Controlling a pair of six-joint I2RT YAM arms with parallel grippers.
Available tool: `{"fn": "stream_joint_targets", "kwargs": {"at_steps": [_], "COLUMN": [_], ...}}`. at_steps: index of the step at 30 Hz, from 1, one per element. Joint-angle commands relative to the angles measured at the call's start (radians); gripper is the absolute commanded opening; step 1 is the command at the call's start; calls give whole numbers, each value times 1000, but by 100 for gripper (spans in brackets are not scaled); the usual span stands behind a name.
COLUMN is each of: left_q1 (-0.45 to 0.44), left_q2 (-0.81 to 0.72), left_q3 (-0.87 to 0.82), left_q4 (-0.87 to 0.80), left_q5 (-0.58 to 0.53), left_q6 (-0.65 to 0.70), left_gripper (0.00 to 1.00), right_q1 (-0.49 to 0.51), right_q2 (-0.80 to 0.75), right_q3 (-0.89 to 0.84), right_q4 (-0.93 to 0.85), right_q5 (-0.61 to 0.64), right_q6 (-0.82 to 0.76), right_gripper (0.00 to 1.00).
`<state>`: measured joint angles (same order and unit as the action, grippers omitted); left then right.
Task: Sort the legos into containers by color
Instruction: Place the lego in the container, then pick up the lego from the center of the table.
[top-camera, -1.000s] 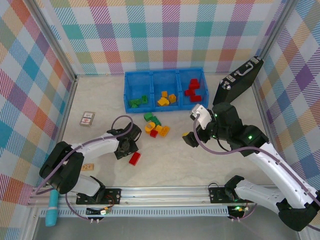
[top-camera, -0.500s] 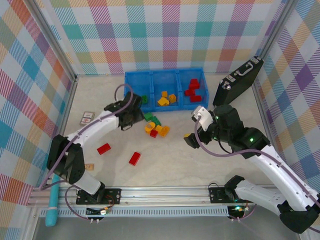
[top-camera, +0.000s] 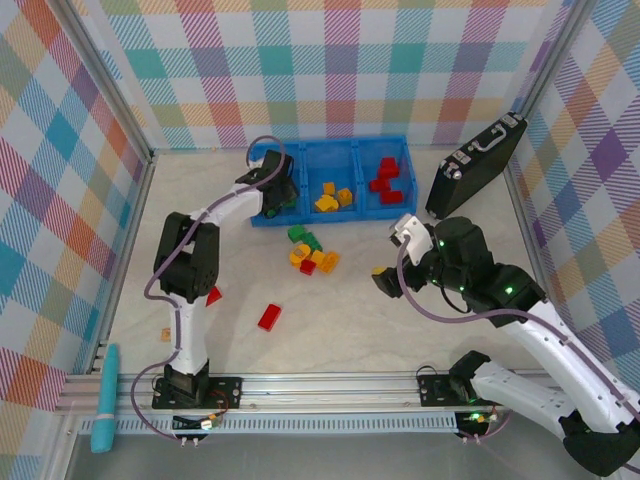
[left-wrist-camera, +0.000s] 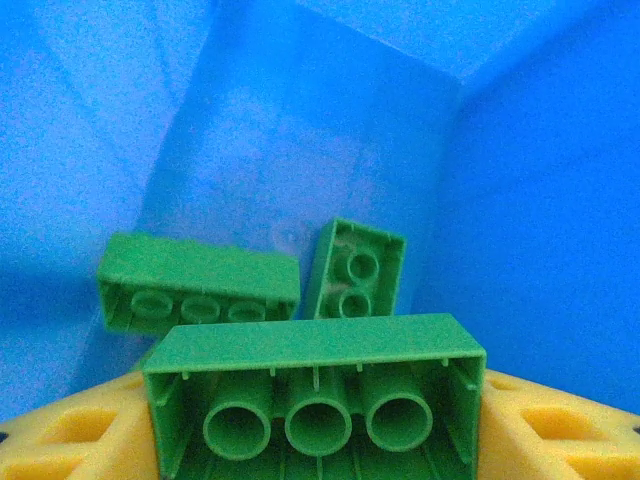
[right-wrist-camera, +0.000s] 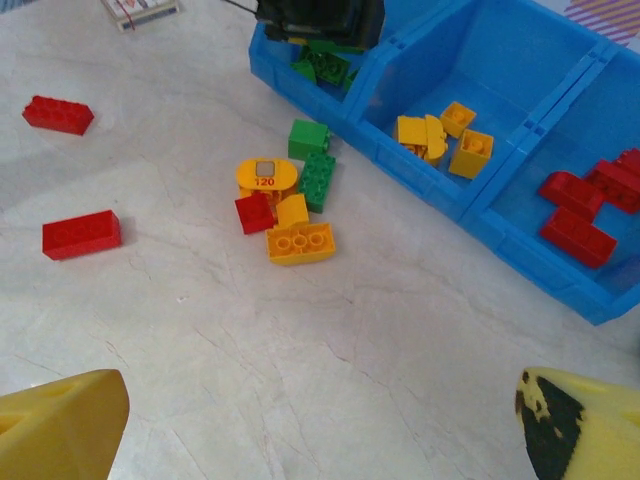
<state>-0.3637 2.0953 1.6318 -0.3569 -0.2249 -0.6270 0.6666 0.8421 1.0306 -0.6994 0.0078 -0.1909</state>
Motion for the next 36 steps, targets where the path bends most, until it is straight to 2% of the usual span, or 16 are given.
{"fn": "stream_joint_targets", "kwargs": {"at_steps": [1,5,8,13,17,23,30,36], "left_q1": [14,13,12,12,6,-51,-111,-141], "left_q2": [27,5,-48,-110,-175,-262,-331,-314], "left_q3": [70,75,41,51,15,-48,-182,-246], "left_q4": [31,47,102,14,-57,-206,-243,-206], "left_q5": [12,6,6,20,45,4,34,65], "left_q6": [13,53,88,147,149,127,77,43], "left_gripper": [61,71,73,81,79,78,78,76], "right_q1": [-7,-9,-10,-12,-12,-12,-28,-30], "right_q2": [0,4,7,19,24,34,54,78], "right_q3": [-9,-18,-28,-27,-21,-23,-19,-12], "right_q4": [37,37,47,53,52,59,86,96], "right_q5": [-31,-31,-32,-50,-63,-76,-129,-138], "right_q6": [26,25,30,31,30,35,49,49], "right_gripper": [99,99,99,99,99,99,99,99]}}
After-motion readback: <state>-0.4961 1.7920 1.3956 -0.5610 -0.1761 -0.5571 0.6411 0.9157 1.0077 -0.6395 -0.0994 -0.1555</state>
